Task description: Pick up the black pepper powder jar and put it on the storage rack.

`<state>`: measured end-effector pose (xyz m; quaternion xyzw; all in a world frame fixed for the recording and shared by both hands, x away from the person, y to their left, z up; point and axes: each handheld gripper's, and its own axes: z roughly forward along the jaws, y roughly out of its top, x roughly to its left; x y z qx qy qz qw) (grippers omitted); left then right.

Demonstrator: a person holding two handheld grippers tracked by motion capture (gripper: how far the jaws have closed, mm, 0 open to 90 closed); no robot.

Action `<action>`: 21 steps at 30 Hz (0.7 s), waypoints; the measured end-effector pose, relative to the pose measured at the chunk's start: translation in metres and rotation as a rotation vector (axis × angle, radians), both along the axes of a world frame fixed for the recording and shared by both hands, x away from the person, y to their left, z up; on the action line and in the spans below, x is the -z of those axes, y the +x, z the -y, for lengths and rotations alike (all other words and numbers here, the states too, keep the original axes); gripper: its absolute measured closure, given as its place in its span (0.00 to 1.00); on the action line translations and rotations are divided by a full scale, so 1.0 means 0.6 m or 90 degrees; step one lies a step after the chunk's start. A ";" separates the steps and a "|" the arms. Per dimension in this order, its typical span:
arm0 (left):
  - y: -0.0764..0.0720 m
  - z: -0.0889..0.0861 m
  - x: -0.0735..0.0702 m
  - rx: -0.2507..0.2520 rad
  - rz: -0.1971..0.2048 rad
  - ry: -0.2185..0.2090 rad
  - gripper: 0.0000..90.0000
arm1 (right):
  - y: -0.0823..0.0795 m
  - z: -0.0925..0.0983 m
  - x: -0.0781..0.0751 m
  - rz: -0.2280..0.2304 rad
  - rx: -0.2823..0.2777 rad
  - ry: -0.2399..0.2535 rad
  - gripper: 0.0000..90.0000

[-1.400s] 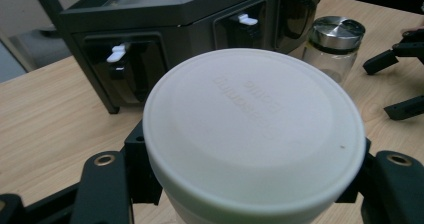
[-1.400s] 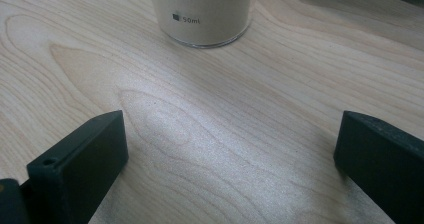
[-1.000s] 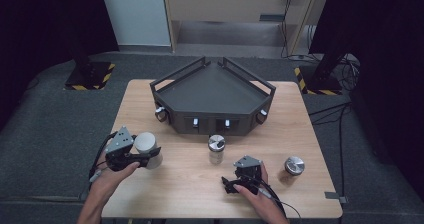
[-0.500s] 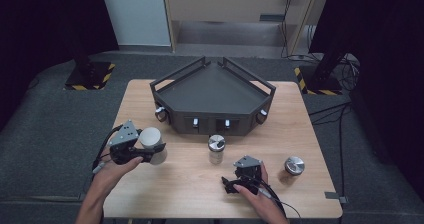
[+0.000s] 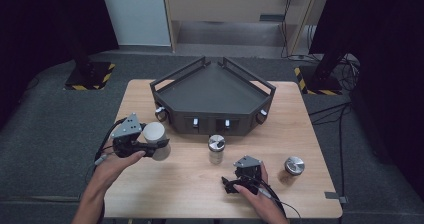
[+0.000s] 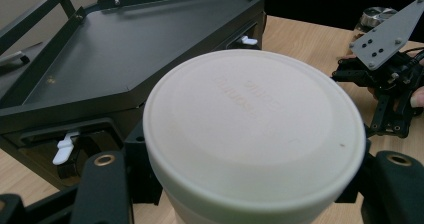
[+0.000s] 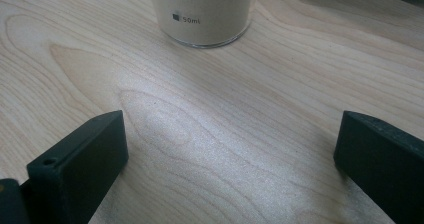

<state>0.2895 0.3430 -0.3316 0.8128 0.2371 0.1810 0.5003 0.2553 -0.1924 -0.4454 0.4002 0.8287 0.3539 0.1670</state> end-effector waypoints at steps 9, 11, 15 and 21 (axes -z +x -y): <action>0.016 0.003 -0.014 0.021 -0.001 0.008 0.36 | 0.000 0.000 0.000 0.000 0.000 0.000 0.01; 0.019 0.004 -0.016 0.025 0.001 0.007 0.36 | 0.000 0.000 0.000 0.000 0.000 0.000 0.01; 0.025 0.006 -0.023 0.031 0.003 0.004 0.37 | 0.000 0.000 0.000 0.000 0.000 0.000 0.01; 0.036 0.008 -0.033 0.038 0.004 0.002 0.37 | 0.000 0.000 0.000 0.000 0.000 0.000 0.01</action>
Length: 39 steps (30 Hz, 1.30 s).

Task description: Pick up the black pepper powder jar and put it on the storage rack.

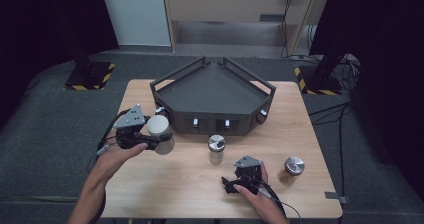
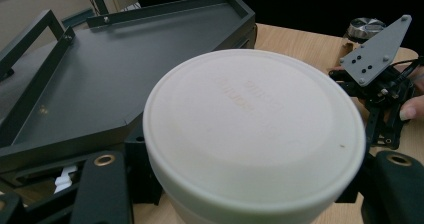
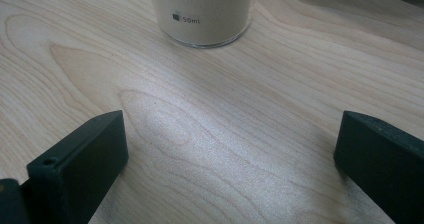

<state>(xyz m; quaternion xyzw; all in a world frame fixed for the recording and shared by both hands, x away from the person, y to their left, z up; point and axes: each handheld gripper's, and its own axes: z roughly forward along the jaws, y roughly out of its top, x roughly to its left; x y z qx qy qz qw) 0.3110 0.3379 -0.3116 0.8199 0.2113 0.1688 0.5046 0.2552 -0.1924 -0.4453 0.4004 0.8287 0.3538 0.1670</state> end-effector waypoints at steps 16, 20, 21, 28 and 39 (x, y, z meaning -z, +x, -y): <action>0.025 0.004 -0.025 0.022 0.005 -0.004 0.37 | 0.000 0.000 0.000 0.000 0.000 0.000 0.01; 0.032 0.007 -0.029 0.027 0.006 -0.006 0.37 | 0.000 0.000 0.000 0.000 0.000 0.000 0.01; 0.034 0.008 -0.030 0.029 0.005 -0.006 0.36 | 0.000 0.000 0.000 0.000 0.000 0.000 0.01; 0.046 0.011 -0.045 0.043 0.007 -0.001 0.37 | 0.000 0.000 0.000 0.000 0.000 0.000 0.01; 0.062 0.014 -0.067 0.049 0.009 0.002 0.36 | 0.000 0.000 0.000 0.000 0.000 0.000 0.01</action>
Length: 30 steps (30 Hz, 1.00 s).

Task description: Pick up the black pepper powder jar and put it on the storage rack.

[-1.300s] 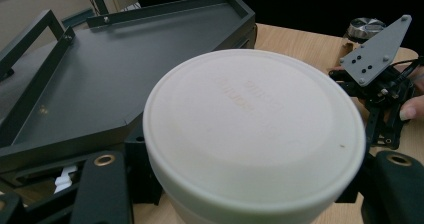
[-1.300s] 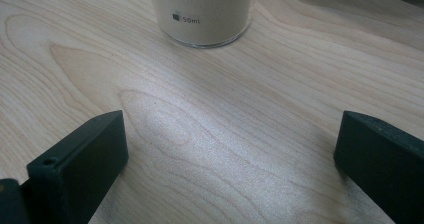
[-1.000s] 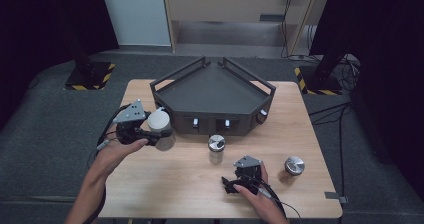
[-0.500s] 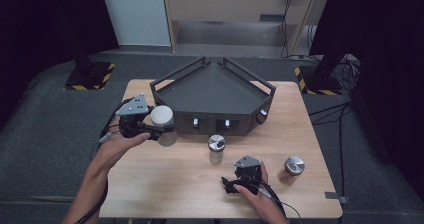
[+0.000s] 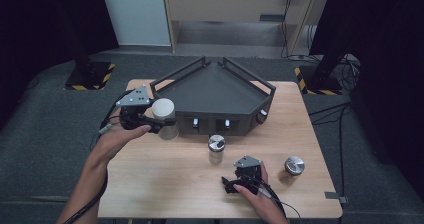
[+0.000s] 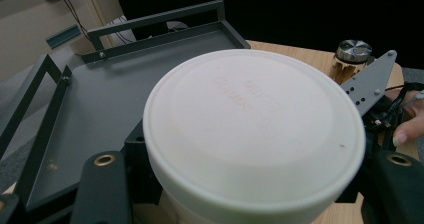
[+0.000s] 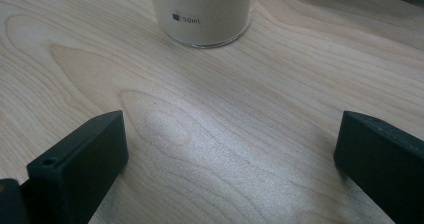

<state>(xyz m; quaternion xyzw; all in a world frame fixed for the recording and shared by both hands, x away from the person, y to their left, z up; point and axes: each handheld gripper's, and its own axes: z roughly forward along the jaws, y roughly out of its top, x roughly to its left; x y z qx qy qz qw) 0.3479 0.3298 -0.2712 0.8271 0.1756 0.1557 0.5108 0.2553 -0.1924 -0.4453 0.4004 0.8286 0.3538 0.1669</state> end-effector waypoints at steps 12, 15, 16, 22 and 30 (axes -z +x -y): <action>0.014 0.004 -0.021 0.003 0.000 0.001 0.36 | 0.000 0.000 0.000 0.000 0.000 0.000 0.01; 0.019 0.005 -0.024 0.004 -0.002 -0.003 0.37 | 0.000 0.000 0.000 0.000 0.000 0.000 0.01; 0.022 0.005 -0.025 0.005 -0.002 -0.004 0.36 | 0.000 0.000 0.000 0.000 0.000 0.000 0.01; 0.035 0.010 -0.033 0.005 0.002 -0.004 0.36 | 0.000 0.000 0.000 0.000 0.000 0.000 0.01; 0.057 0.023 -0.037 0.013 0.000 0.008 0.36 | 0.000 0.000 0.000 -0.001 0.001 0.001 0.01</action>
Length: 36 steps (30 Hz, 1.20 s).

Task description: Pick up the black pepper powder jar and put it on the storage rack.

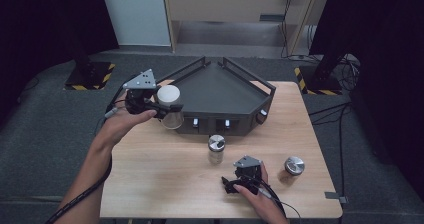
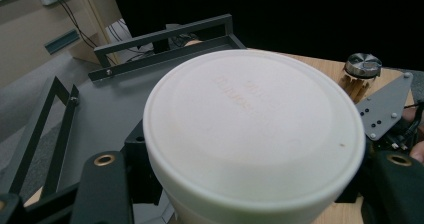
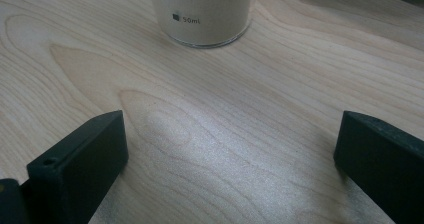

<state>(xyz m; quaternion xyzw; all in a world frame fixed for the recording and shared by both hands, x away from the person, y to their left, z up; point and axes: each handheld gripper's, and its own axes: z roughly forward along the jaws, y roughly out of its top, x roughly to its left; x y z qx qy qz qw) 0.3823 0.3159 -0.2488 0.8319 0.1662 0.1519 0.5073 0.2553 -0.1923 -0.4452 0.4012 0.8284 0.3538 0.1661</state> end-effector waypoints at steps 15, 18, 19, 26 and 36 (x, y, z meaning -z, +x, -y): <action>0.059 0.019 -0.003 -0.009 -0.007 -0.019 0.36 | 0.000 0.000 0.000 0.001 -0.001 0.000 0.01; 0.067 0.020 -0.008 -0.016 -0.003 -0.019 0.36 | 0.000 0.000 0.000 0.001 -0.001 0.000 0.01; 0.070 0.020 -0.009 -0.017 -0.001 -0.018 0.36 | 0.000 0.000 0.000 0.001 -0.001 0.000 0.01; 0.090 0.023 -0.016 -0.027 0.001 -0.012 0.36 | 0.000 0.000 0.000 0.001 -0.001 0.000 0.01; 0.110 0.035 -0.013 -0.030 -0.005 0.000 0.36 | 0.000 0.000 0.000 0.001 -0.001 -0.001 0.01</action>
